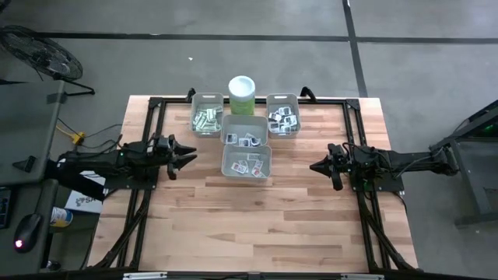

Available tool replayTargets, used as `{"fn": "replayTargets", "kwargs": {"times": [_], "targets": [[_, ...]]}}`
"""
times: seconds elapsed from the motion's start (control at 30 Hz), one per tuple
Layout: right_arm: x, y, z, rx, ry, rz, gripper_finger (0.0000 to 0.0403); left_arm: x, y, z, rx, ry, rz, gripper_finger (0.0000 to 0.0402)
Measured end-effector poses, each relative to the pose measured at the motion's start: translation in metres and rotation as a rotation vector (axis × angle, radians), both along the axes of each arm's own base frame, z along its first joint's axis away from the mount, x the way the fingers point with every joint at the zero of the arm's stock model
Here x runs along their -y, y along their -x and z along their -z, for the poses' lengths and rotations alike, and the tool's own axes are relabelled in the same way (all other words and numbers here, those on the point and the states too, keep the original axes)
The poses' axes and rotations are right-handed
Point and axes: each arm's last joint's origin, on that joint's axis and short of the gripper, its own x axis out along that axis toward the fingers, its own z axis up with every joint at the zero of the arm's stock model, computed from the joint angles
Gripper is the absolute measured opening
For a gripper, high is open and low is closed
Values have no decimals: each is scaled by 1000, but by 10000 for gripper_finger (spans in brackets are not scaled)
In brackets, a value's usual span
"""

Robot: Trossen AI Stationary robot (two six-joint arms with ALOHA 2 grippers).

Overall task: Pick & Place First Aid Supplies
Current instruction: Return to Home Position

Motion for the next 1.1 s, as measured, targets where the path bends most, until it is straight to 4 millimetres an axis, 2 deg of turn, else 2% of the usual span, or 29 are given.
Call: {"fn": "replayTargets", "kwargs": {"times": [1.1], "targets": [[0, 0, 0, 0, 0, 0, 12, 1, -1, 3, -13, 0, 18, 150]]}}
